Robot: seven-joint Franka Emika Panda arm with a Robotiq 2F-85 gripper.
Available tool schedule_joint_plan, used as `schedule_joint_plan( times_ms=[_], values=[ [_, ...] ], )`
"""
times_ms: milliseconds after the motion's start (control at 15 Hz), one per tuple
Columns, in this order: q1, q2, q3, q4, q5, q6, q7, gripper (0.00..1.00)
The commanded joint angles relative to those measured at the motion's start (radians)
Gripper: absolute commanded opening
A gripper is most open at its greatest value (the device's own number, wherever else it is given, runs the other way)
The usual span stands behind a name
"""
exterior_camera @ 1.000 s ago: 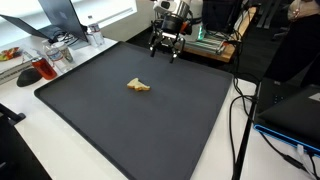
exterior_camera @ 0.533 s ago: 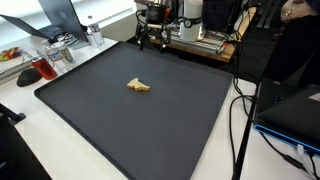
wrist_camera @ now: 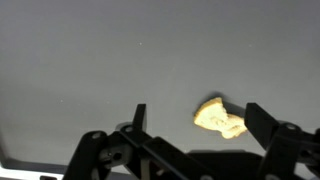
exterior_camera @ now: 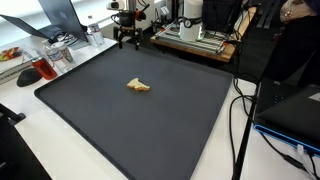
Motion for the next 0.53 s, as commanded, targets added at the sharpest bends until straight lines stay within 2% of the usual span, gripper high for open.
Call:
schedule_joint_plan(
  times_ms=[0, 267, 333, 400, 467],
  values=[
    [-0.047, 0.122, 0.012, 0.128, 0.012, 0.079, -0.065, 1.00],
    [-0.024, 0.163, 0.018, 0.189, -0.003, 0.095, -0.060, 1.00],
    [0.057, 0.168, -0.071, 0.184, 0.080, 0.111, -0.139, 1.00],
    [0.007, 0.170, 0.003, 0.208, 0.006, 0.100, -0.056, 1.00],
    [0.036, 0.175, -0.019, 0.218, 0.004, 0.111, -0.043, 1.00]
  ],
)
